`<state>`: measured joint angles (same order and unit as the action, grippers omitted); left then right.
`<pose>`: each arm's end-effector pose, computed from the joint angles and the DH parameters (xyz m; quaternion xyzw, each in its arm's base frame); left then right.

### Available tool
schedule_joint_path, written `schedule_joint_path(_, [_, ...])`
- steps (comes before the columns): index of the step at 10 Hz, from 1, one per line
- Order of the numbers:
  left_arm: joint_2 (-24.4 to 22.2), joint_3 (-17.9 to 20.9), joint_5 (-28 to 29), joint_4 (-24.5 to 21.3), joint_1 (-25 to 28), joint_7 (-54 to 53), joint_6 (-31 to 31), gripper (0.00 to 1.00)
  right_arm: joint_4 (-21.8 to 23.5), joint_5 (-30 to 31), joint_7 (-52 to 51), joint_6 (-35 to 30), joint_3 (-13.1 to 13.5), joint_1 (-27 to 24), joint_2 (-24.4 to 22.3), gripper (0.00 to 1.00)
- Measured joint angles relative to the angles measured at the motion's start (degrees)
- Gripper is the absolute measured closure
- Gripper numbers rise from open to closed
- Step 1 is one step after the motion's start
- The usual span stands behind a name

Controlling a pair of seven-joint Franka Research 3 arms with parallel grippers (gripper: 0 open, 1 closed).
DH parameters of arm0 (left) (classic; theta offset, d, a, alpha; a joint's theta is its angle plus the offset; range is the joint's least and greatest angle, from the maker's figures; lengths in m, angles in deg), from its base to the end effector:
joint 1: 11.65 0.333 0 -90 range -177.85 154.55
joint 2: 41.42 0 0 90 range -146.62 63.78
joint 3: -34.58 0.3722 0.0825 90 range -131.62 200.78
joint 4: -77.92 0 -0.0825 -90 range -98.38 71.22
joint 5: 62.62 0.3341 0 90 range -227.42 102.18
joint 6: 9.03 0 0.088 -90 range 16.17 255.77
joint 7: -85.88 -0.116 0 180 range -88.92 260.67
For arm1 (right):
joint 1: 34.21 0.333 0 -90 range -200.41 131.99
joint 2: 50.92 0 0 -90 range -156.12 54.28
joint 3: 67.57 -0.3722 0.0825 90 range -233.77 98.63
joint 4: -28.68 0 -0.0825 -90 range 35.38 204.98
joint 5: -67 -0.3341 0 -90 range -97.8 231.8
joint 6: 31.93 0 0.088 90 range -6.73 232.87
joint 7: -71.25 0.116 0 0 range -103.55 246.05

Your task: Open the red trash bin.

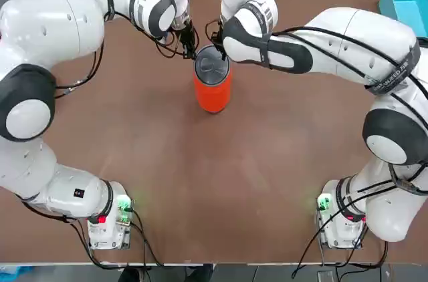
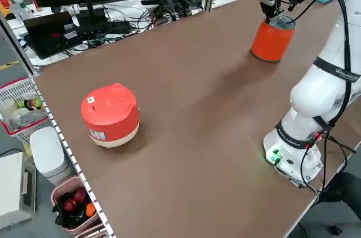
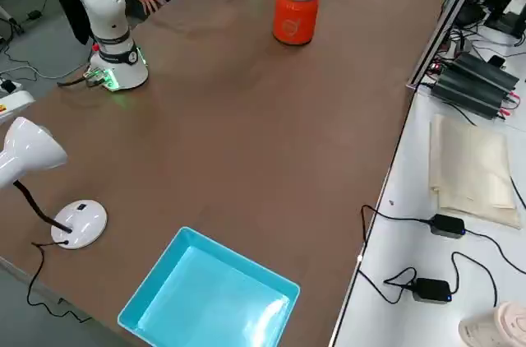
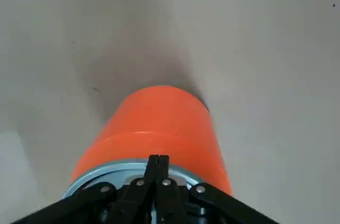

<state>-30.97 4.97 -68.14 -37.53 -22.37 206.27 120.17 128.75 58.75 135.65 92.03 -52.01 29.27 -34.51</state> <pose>0.4342 -0.3530 0.4573 0.7400 0.6663 -0.0753 0.0528 0.3971 0.4779 0.4937 -0.9825 0.1705 -0.0189 0.0730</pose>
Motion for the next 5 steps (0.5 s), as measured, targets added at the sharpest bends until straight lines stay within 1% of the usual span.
schedule_joint_path(5, [-0.01, -0.01, 0.0, 0.01, -0.12, 0.0, 0.12, 0.99, 0.01, 0.0, 0.59, 2.96, 0.0, 0.53, 3.58, 0.99])
